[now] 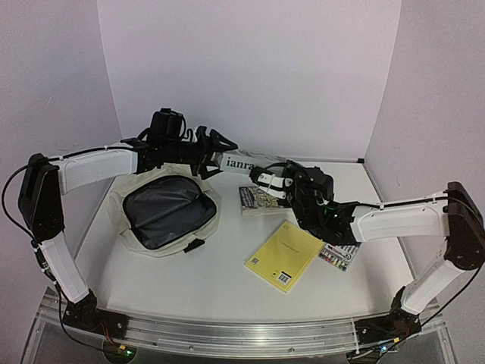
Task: Pack the student bag
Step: Pick up the book from the center of the board.
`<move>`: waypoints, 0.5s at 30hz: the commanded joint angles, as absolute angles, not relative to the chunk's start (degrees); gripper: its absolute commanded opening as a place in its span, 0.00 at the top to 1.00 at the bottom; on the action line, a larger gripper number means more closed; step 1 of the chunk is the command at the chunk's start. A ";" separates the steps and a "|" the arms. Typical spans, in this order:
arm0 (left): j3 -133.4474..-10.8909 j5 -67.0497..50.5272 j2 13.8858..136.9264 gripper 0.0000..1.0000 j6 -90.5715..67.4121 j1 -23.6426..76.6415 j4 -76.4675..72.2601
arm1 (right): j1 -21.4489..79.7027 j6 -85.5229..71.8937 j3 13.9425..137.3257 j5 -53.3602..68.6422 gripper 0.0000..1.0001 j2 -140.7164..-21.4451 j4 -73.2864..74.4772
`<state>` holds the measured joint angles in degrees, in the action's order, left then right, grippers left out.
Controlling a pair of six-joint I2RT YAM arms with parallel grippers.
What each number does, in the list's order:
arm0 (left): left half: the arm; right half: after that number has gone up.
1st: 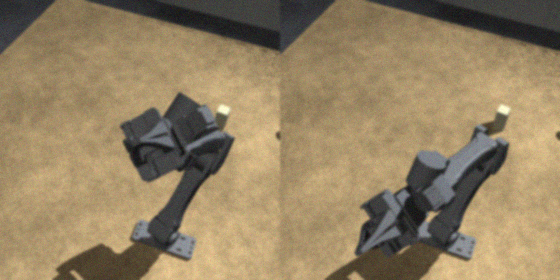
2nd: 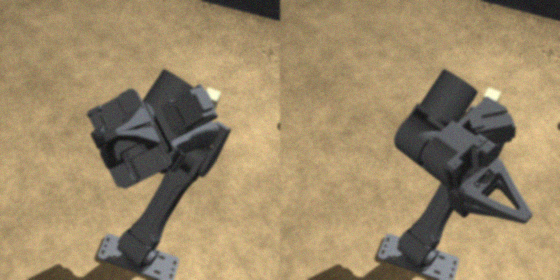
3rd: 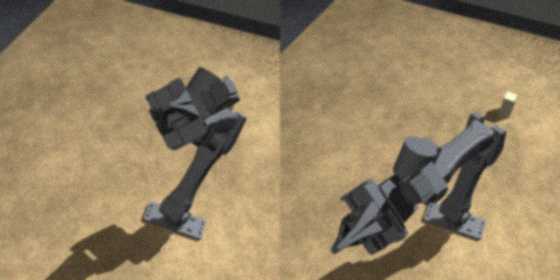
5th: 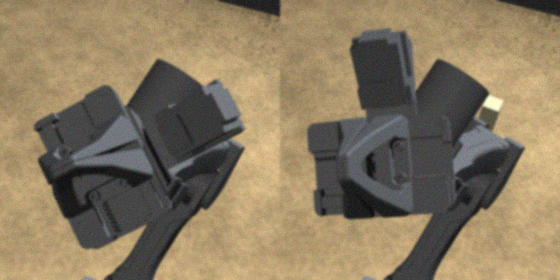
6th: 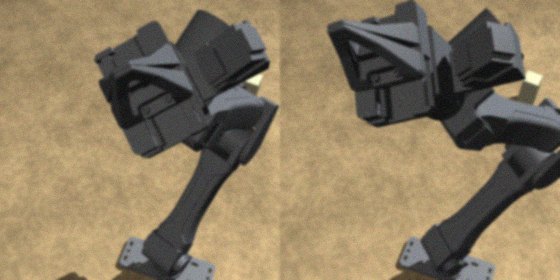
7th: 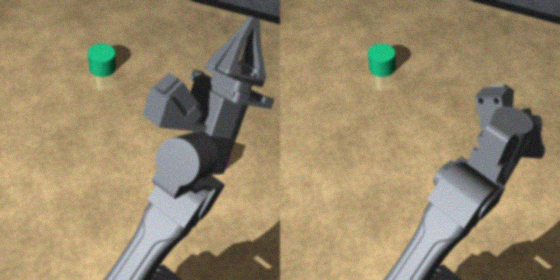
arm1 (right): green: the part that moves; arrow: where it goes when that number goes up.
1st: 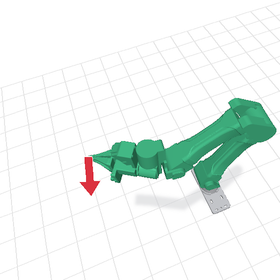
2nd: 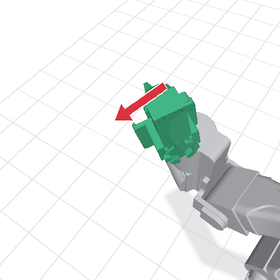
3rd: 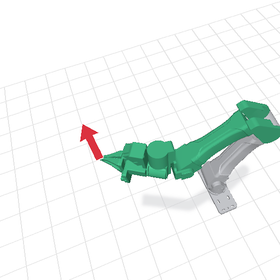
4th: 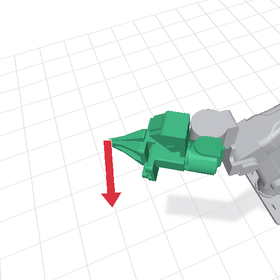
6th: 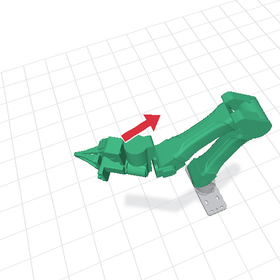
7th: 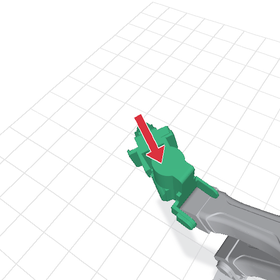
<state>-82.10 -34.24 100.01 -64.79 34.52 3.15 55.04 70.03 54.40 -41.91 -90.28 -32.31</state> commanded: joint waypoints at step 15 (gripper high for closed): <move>-68.35 -30.38 86.15 0.66 -54.93 33.80 -13.57 | 55.52 77.33 48.93 -39.53 0.02 -90.23 -54.82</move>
<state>-70.22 -35.66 91.91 -61.93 34.22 -8.82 55.10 84.96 49.25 -38.92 -94.52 -55.79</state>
